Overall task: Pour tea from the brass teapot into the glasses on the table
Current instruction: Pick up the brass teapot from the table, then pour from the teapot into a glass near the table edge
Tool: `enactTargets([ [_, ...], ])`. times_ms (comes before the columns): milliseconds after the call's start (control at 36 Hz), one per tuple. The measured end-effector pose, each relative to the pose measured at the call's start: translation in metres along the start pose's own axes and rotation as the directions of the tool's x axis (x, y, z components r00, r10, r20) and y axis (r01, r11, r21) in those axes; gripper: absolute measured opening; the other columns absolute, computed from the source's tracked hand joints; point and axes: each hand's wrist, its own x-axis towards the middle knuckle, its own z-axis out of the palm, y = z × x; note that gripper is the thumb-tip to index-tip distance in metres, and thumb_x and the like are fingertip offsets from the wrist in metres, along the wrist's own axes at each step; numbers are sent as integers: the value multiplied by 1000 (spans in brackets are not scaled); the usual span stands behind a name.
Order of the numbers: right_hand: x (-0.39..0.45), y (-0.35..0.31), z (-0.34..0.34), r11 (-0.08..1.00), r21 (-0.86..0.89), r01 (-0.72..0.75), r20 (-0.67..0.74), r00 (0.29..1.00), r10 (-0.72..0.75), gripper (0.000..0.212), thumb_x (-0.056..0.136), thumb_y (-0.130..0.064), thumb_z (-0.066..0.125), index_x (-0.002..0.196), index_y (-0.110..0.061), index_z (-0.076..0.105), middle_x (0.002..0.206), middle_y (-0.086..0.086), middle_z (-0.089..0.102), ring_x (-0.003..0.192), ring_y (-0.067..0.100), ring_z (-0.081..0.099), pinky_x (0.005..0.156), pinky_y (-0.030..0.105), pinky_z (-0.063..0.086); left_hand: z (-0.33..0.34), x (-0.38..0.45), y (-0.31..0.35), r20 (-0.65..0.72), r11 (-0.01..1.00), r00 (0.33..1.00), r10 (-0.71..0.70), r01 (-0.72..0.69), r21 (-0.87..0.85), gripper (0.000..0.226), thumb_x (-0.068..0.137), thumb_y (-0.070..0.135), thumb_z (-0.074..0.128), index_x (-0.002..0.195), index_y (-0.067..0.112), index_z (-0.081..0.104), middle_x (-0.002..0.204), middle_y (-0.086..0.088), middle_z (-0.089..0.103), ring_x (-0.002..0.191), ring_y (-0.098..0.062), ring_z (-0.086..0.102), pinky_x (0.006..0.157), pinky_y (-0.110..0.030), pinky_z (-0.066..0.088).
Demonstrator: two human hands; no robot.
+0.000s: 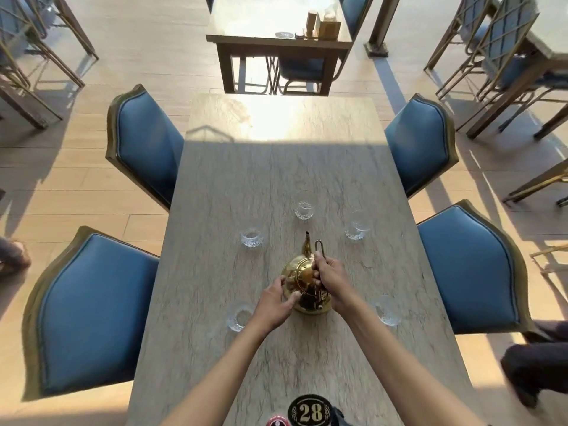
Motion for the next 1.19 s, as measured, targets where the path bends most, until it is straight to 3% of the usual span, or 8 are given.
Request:
enactTargets([
  [139, -23, -12, -6, 999, -17, 51, 35, 998, -51, 35, 101, -38, 51, 78, -15, 61, 57, -5, 48, 47, 7, 45, 46, 21, 36, 3, -7, 0, -16, 999, 1000, -3, 3, -38, 62, 107, 38, 68, 158, 10, 47, 152, -10, 64, 144, -23, 58, 105, -24, 41],
  [306, -75, -23, -22, 995, 12, 103, 61, 993, -104, 33, 103, -32, 50, 80, -10, 60, 59, -5, 49, 50, 4, 46, 48, 15, 39, 7, -24, 2, -44, 996, 999, 24, -27, -82, 68, 102, 47, 72, 154, 10, 47, 135, 6, 57, 127, -11, 55, 99, -25, 41],
  [500, -134, -16, -39, 997, -12, 78, 35, 996, -78, 35, 104, -28, 49, 77, -11, 62, 49, -13, 58, 46, -4, 55, 47, 10, 42, 24, -42, -3, 140, 976, 989, 40, -9, -216, 87, 91, 63, 79, 158, 20, 45, 144, -2, 65, 130, -18, 62, 108, -34, 52],
  [583, -150, -4, -48, 997, -25, 70, -21, 997, -70, 37, 103, -35, 48, 79, -10, 61, 53, -12, 55, 48, -1, 52, 47, 12, 41, 38, -50, -9, 243, 964, 968, 58, 9, -264, 99, 81, 72, 81, 159, 24, 42, 139, 2, 66, 127, -16, 65, 102, -29, 53],
  [694, -165, 11, -63, 999, -2, 39, -62, 997, -39, 38, 105, -32, 44, 80, -8, 60, 54, -5, 50, 43, 3, 45, 41, 15, 35, 61, -61, -10, 341, 957, 937, 71, 33, -290, 91, 84, 63, 86, 154, 24, 45, 131, 10, 65, 119, -5, 66, 93, -20, 58],
  [833, -178, 31, -88, 1000, -20, 12, -93, 996, -14, 38, 102, -37, 50, 75, -13, 61, 55, -3, 50, 43, 6, 43, 41, 18, 33, 91, -69, -6, 425, 946, 904, 51, 93, -310, 107, 69, 69, 90, 156, 25, 44, 141, 2, 63, 125, -14, 67, 104, -32, 61],
  [944, -184, 44, -112, 997, -72, -10, -149, 989, 0, 39, 100, -41, 52, 79, -12, 66, 56, -3, 52, 46, 7, 45, 46, 21, 35, 116, -78, 4, 483, 941, 875, 43, 127, -315, 90, 77, 59, 91, 149, 27, 47, 138, 1, 64, 123, -17, 70, 99, -32, 63],
  [1194, -189, 52, -160, 997, -58, -58, -210, 977, 45, 34, 102, -34, 49, 96, -10, 72, 56, -4, 50, 45, 5, 44, 45, 21, 35, 165, -80, 27, 535, 940, 844, 16, 170, -297, 95, 70, 71, 92, 145, 29, 54, 134, -2, 73, 116, -19, 77, 103, -47, 64],
])
